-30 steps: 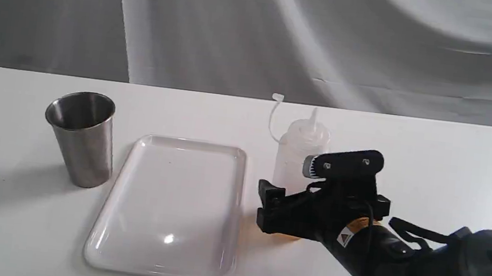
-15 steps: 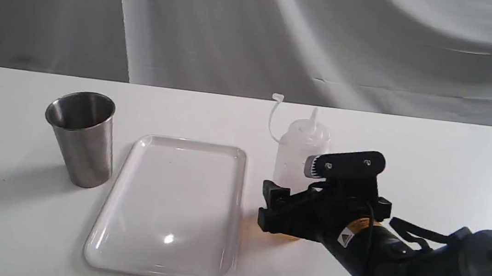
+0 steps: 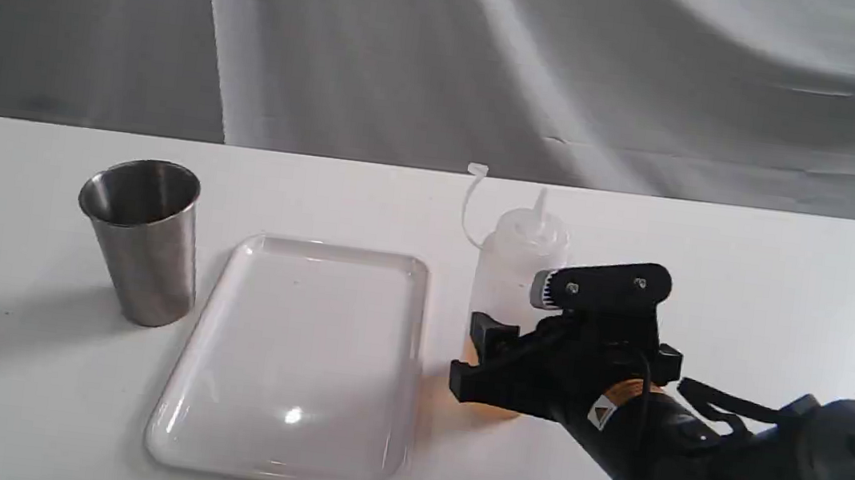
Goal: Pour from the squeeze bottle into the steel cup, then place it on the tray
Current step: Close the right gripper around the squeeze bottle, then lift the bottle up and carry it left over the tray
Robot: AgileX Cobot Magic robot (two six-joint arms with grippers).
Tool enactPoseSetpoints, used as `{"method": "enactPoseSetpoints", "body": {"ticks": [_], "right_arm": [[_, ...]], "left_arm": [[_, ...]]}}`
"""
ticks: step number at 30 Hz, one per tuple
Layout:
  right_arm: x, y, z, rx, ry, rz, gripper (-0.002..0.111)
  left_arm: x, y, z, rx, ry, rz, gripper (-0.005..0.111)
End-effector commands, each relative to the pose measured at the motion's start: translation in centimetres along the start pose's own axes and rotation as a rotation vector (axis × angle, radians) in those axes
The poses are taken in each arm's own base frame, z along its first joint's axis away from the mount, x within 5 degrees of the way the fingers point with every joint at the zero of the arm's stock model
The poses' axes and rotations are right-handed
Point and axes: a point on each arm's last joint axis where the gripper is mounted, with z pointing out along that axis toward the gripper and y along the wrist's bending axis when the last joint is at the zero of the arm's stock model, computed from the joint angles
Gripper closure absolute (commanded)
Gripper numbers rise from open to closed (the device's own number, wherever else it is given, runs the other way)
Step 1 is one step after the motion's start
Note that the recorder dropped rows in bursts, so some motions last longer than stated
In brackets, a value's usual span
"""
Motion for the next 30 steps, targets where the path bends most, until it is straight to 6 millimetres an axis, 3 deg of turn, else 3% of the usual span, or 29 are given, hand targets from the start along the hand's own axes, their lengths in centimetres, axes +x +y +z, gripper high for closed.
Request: {"method": "enactPoseSetpoints", "body": {"ticks": [1,13,17,21,30], "right_arm": [[-0.2,0.1,0.1,-0.006,-0.007,-0.001,0.074],[-3.8,0.4,-2.0,-0.012,-0.041,0.025,0.074],[-5.6,0.6,-2.5,-0.021,-0.050,-0.039,0.074],[-8.3,1.5,-1.9,-0.061,0.009,-0.098,0.074],[-15.6,3.5,-0.9,-0.142,-0.053,-0.204,0.074]], "left_arm": [[0.1,0.0,0.0,0.000,-0.008,0.001,0.098],[0.1,0.0,0.0,0.000,-0.008,0.001,0.098],[0.1,0.0,0.0,0.000,-0.008,0.001,0.098],[0.1,0.0,0.0,0.000,-0.008,0.001,0.098],[0.1,0.0,0.0,0.000,-0.008,0.001,0.098]]}}
